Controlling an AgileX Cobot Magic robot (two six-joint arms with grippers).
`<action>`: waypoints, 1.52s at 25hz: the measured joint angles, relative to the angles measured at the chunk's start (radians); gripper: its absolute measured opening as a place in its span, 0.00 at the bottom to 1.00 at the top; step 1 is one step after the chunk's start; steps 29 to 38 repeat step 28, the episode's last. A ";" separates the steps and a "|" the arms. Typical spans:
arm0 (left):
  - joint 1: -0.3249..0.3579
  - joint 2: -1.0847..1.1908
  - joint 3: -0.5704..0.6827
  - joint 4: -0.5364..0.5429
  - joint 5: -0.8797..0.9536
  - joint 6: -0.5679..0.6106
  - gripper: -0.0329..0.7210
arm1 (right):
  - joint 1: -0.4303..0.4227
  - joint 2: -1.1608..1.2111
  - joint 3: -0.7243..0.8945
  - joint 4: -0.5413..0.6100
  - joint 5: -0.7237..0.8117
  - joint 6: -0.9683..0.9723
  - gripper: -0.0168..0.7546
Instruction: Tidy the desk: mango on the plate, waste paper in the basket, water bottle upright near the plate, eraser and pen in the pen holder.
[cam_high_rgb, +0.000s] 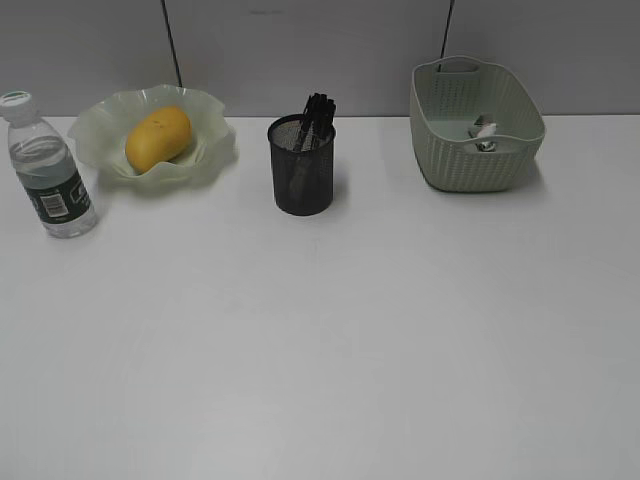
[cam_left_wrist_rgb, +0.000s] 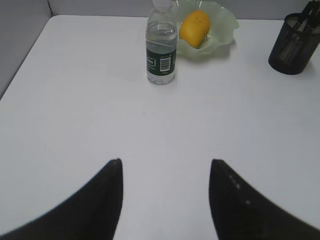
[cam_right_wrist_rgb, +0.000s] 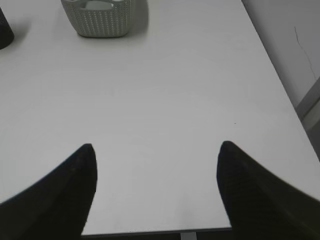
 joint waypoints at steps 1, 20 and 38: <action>0.000 0.000 0.001 -0.001 0.001 0.000 0.60 | 0.000 -0.001 0.000 0.000 0.000 0.000 0.79; 0.018 0.000 0.001 -0.001 0.001 0.000 0.57 | 0.000 -0.001 0.001 0.000 0.000 0.000 0.79; 0.018 0.000 0.001 -0.001 0.001 0.001 0.57 | 0.000 -0.001 0.001 0.000 0.000 0.000 0.79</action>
